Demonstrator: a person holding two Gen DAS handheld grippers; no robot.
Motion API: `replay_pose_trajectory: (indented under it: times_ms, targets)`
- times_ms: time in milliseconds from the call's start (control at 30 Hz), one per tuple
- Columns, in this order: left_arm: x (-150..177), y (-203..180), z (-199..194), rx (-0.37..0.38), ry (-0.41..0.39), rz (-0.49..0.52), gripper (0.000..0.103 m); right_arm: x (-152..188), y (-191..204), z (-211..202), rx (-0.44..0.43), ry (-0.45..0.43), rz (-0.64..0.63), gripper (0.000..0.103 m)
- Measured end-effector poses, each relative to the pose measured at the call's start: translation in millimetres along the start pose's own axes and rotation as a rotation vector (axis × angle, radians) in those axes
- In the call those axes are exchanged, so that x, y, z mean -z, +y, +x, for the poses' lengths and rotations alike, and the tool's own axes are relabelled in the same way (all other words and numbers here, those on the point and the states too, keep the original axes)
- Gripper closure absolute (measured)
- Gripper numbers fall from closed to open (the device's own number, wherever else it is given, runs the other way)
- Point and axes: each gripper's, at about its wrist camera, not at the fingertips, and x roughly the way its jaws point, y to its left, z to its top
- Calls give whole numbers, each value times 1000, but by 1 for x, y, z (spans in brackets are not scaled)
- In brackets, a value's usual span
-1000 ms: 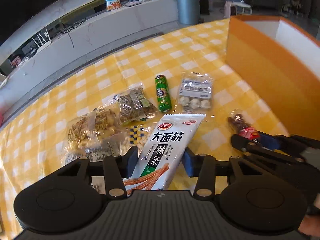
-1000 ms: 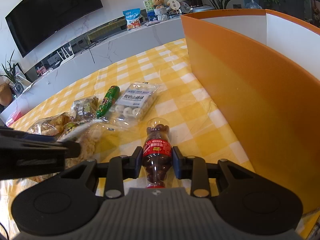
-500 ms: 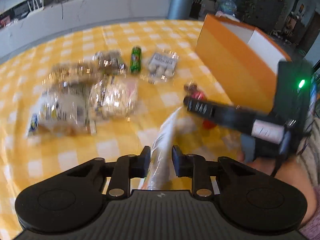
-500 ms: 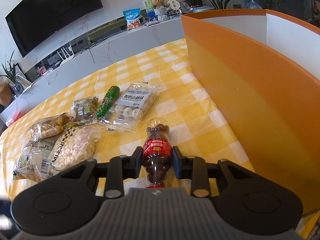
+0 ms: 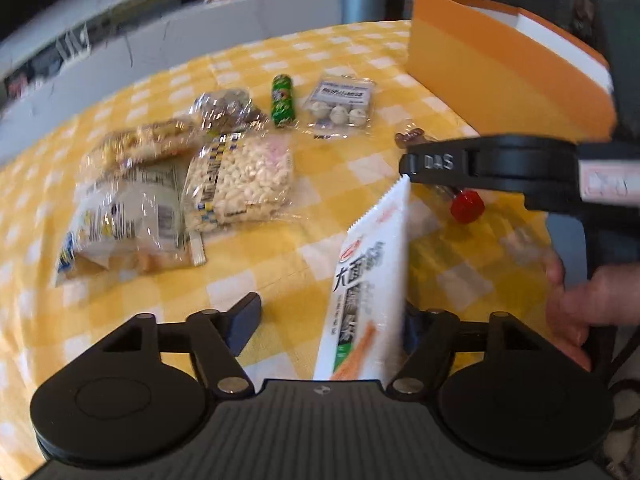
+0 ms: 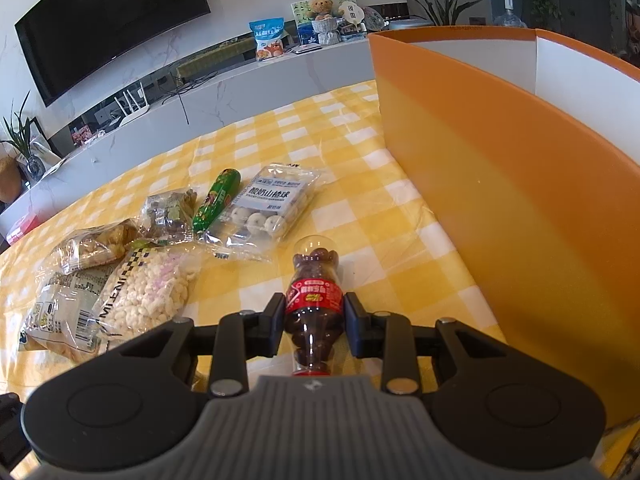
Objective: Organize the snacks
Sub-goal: 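Close the left tool on the white spicy-strip bag and lift it, then carry the cola bottle and spicy-strip bag over the orange box with both tools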
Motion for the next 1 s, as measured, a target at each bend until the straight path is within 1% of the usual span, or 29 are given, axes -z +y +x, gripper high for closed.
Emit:
replay_pose_trajectory:
  times_ms: [33, 67, 100, 133, 167, 300, 400, 467, 567, 733, 867, 933, 1000]
  targets:
    - [-1, 3, -1, -1, -2, -21, 42, 0, 0, 0, 0, 0, 1, 73]
    - [-1, 3, -3, -13, 0, -28, 61, 0, 0, 0, 0, 0, 1, 73]
    - [-2, 3, -4, -37, -1, -27, 73, 0, 0, 0, 0, 0, 0, 73]
    - [-3, 3, -6, -75, -1, -35, 90, 0, 0, 0, 0, -1, 0, 73]
    - [-3, 2, -8, -98, -3, -42, 90, 0, 0, 0, -2, -1, 6, 73]
    - [0, -3, -17, -105, -31, -31, 91, -1, -3, -1, -8, 2, 22, 74]
    - [-3, -6, -23, -126, -41, -28, 91, 2, 4, -5, 35, -29, -21, 74]
    - [-5, -6, -29, -123, -50, -42, 91, 2, 9, -10, 41, -58, -55, 74]
    - [-7, -2, -43, -116, -81, -60, 91, -1, 13, -18, 26, -86, -66, 74]
    - [-9, 2, -71, -60, -156, -115, 91, -10, 17, -38, -22, -125, -66, 74]
    - [-16, -2, -89, -28, -210, -150, 91, -23, 12, -68, -70, -201, -42, 74]
    - [-20, -6, -97, -20, -240, -145, 91, -33, 3, -88, -100, -260, -14, 74]
    - [-28, -12, -104, -16, -264, -134, 91, -46, -6, -109, -115, -317, -15, 74]
